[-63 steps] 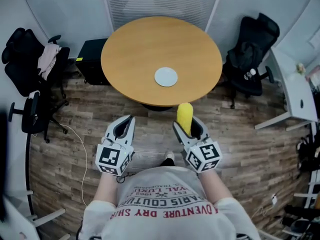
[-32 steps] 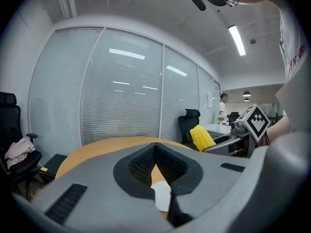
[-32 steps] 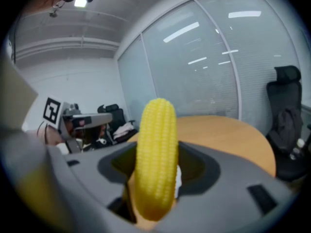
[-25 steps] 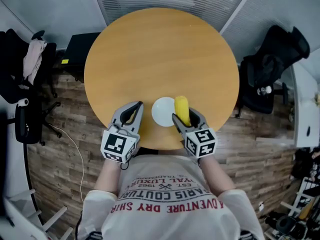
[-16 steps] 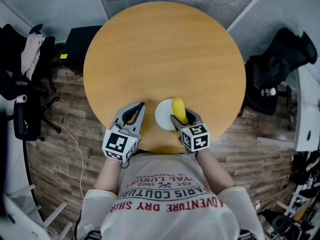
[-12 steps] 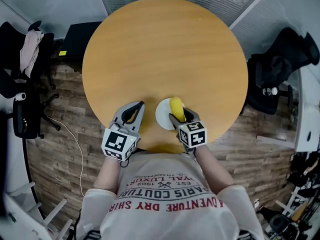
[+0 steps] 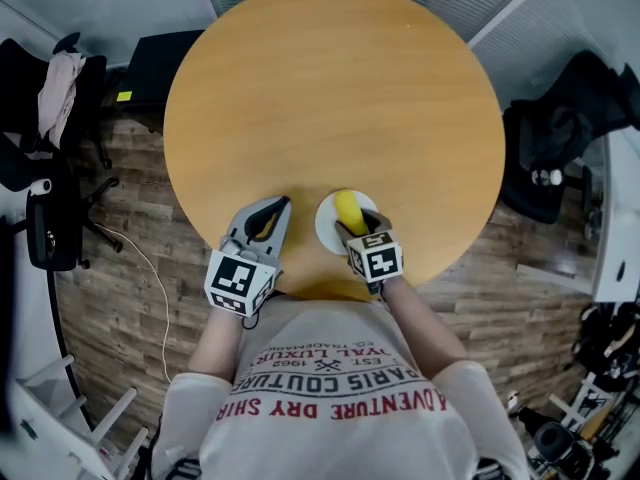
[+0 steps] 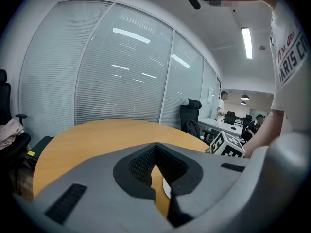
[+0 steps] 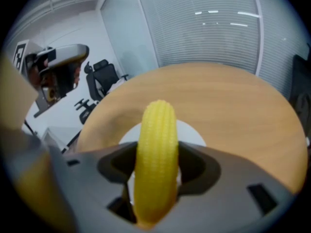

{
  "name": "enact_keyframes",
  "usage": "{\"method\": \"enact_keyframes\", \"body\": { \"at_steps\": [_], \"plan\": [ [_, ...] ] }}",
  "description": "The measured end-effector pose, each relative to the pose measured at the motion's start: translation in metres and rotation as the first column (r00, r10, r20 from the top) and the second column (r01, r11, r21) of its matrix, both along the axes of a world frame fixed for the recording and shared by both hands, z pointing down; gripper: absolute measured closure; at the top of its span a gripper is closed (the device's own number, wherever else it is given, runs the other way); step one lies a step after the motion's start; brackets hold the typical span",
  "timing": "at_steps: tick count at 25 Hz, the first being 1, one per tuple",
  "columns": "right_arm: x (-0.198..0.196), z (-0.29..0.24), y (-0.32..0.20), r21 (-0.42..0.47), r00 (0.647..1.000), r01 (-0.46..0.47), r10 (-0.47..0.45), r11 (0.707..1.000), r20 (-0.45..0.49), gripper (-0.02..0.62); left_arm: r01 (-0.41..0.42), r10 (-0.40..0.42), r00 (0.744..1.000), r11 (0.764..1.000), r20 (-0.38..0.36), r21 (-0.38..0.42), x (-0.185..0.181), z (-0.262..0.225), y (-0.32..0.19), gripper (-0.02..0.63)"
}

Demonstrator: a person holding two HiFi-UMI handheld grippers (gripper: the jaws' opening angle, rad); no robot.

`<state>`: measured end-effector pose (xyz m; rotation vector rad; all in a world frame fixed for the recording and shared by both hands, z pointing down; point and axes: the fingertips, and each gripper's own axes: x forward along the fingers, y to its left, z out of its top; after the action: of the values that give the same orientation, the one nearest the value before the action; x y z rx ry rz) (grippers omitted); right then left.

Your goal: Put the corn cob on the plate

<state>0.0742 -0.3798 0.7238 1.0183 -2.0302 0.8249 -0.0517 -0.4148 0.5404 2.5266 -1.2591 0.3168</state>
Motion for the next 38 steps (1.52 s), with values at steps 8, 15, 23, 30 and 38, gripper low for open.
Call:
{"method": "enact_keyframes", "body": {
  "at_steps": [8,15,23,30,38],
  "plan": [
    [-0.004,0.005,-0.003,-0.014,1.0,-0.023,0.023,1.0,-0.012,0.331,0.006,-0.006,1.0,1.0,0.007,-0.012,-0.006,0.004,-0.004,0.574],
    [-0.008,-0.003,-0.002,-0.029,0.999,-0.043,0.043,0.999,0.003,0.321,0.014,-0.014,1.0,1.0,0.01,-0.007,-0.006,0.0,-0.002,0.574],
    [0.007,-0.05,-0.004,0.115,0.994,-0.104,0.101,0.988,0.033,0.322,0.004,-0.004,1.0,1.0,0.013,0.009,0.0,-0.007,0.009,0.574],
    [0.044,-0.113,-0.012,0.311,0.976,-0.216,0.203,0.925,0.073,0.55,0.016,-0.016,1.0,1.0,0.007,0.019,0.013,-0.022,0.023,0.574],
    [0.05,-0.2,0.0,0.529,0.98,-0.18,0.106,0.829,0.169,0.568,0.038,-0.04,0.999,0.997,0.021,0.071,0.025,-0.053,0.042,0.574]
  ]
}}
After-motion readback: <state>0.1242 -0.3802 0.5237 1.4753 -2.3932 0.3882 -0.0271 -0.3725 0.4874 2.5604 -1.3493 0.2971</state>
